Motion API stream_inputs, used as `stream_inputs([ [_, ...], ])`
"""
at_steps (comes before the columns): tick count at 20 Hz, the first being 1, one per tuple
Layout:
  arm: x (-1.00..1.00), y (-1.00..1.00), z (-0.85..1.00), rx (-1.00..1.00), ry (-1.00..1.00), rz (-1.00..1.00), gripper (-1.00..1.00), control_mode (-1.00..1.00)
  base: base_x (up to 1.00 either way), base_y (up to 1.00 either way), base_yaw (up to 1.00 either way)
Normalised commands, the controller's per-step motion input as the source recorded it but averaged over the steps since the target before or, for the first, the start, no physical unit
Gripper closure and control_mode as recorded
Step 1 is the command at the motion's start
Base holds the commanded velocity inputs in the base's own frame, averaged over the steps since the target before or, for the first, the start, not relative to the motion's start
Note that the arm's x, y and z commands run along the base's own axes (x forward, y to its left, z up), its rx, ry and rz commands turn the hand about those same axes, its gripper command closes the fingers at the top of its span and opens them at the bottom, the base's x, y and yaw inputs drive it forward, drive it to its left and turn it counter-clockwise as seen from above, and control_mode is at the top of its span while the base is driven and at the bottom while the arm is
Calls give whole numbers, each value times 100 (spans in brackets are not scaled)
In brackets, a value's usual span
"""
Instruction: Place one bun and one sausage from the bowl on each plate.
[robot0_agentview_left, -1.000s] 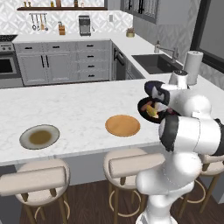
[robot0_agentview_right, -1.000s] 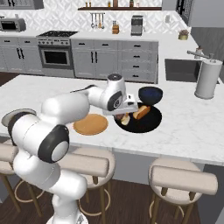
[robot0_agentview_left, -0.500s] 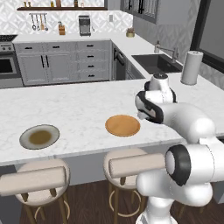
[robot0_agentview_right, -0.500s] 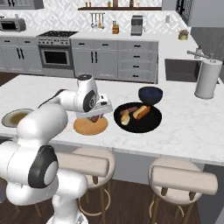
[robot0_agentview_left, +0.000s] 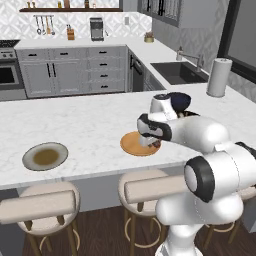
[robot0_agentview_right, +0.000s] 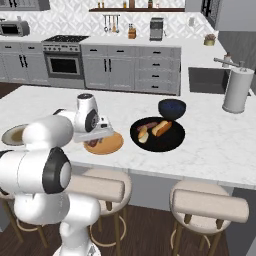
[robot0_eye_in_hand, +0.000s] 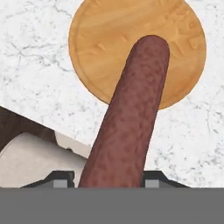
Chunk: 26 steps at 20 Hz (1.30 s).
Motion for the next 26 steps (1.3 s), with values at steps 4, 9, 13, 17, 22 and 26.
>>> stream_inputs([
  [4,100,0,-47,0,0,0,100,-100,0,0,0],
  [9,98,0,-63,0,0,0,-100,-100,0,0,0],
  [13,26,-20,-8,0,0,1,-100,-100,0,0,0],
  [17,0,-42,20,5,-2,-3,-100,-100,0,0,0],
  [22,2,-31,48,6,-8,-10,-100,-100,0,0,0],
  [26,27,-98,22,2,5,-39,-100,-100,0,0,0],
])
